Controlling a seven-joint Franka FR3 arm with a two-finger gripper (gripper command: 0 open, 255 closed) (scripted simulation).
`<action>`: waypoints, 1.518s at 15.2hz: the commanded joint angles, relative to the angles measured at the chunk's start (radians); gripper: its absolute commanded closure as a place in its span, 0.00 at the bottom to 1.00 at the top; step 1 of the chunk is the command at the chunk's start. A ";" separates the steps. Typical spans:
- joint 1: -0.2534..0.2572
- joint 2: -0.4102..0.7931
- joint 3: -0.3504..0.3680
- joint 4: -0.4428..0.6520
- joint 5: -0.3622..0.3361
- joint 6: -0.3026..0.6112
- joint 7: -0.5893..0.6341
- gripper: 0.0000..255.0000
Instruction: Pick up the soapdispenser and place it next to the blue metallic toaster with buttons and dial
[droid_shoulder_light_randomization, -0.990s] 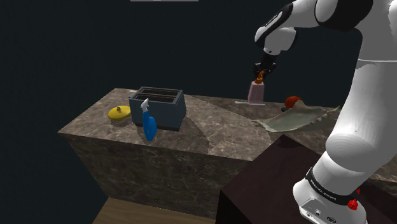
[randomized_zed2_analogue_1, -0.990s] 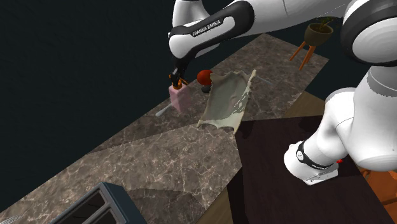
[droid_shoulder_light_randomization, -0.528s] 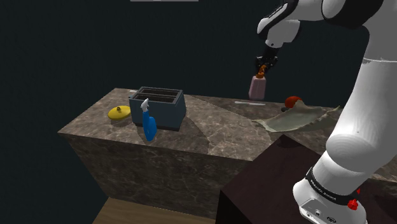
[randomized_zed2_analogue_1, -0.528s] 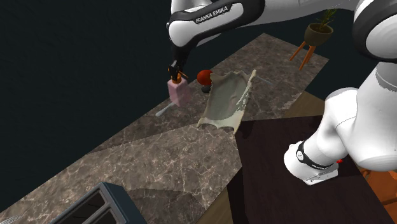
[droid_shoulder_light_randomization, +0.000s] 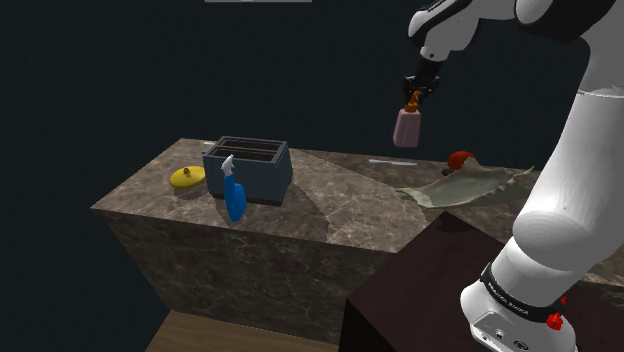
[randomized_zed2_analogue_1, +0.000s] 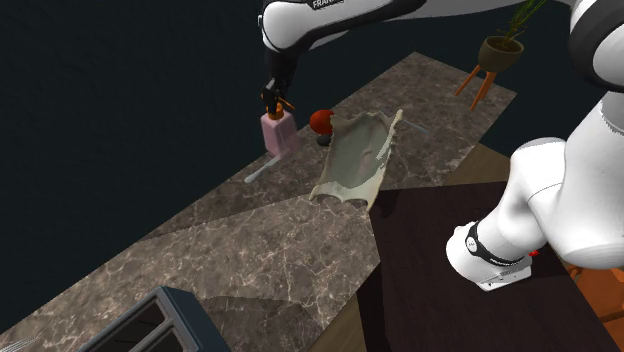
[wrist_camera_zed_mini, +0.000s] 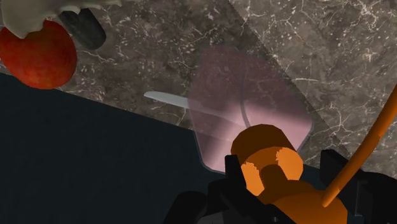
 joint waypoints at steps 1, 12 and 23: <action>0.002 -0.013 -0.002 0.010 -0.010 -0.021 0.008 1.00; 0.004 -0.042 -0.009 0.124 -0.040 -0.158 0.037 1.00; -0.003 -0.043 -0.014 0.262 -0.048 -0.295 0.054 1.00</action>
